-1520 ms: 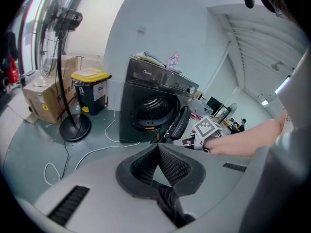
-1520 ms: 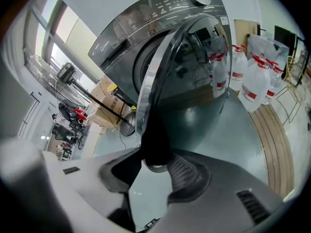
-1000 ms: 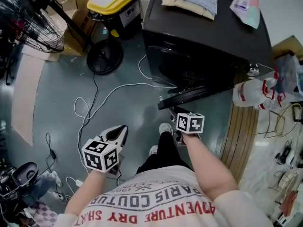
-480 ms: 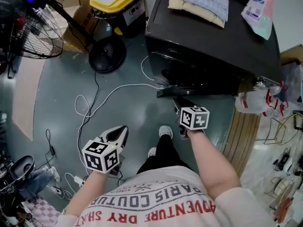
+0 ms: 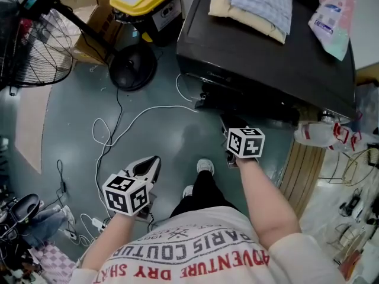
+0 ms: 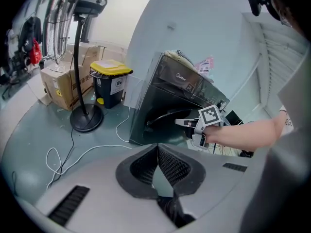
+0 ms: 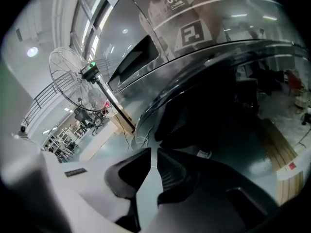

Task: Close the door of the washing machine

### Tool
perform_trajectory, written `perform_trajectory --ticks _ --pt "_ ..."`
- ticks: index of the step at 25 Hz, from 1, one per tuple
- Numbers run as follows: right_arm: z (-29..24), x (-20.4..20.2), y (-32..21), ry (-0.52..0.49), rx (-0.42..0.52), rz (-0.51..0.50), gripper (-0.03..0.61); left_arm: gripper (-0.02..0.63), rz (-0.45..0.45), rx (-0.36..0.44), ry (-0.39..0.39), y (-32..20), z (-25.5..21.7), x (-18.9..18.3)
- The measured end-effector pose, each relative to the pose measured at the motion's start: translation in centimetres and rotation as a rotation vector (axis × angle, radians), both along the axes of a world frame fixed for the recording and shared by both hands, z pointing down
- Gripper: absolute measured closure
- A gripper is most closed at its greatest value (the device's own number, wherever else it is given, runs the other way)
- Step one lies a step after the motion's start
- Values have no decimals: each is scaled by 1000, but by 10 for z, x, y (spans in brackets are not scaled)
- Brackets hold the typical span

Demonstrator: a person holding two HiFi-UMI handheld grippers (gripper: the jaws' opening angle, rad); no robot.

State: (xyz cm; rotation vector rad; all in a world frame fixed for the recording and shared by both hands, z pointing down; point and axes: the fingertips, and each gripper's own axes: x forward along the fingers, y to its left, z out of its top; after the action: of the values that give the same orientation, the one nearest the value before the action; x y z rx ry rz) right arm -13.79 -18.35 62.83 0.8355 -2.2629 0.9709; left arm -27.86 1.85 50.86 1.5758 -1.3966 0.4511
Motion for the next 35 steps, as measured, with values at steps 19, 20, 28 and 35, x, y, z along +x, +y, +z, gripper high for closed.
perform_trajectory --ticks 19,20,28,35 --pt "-8 -4 -16 -40 67 214 558 586 116 5 30 -66 17 -31" --pt "-7 -5 -18 -32 72 234 558 586 140 -2 35 -68 21 -34" --pt "-2 -1 -30 -11 81 406 558 586 325 -34 9 -83 38 -82" --pt "3 -2 -28 15 42 436 558 586 375 -9 17 -83 30 -99"
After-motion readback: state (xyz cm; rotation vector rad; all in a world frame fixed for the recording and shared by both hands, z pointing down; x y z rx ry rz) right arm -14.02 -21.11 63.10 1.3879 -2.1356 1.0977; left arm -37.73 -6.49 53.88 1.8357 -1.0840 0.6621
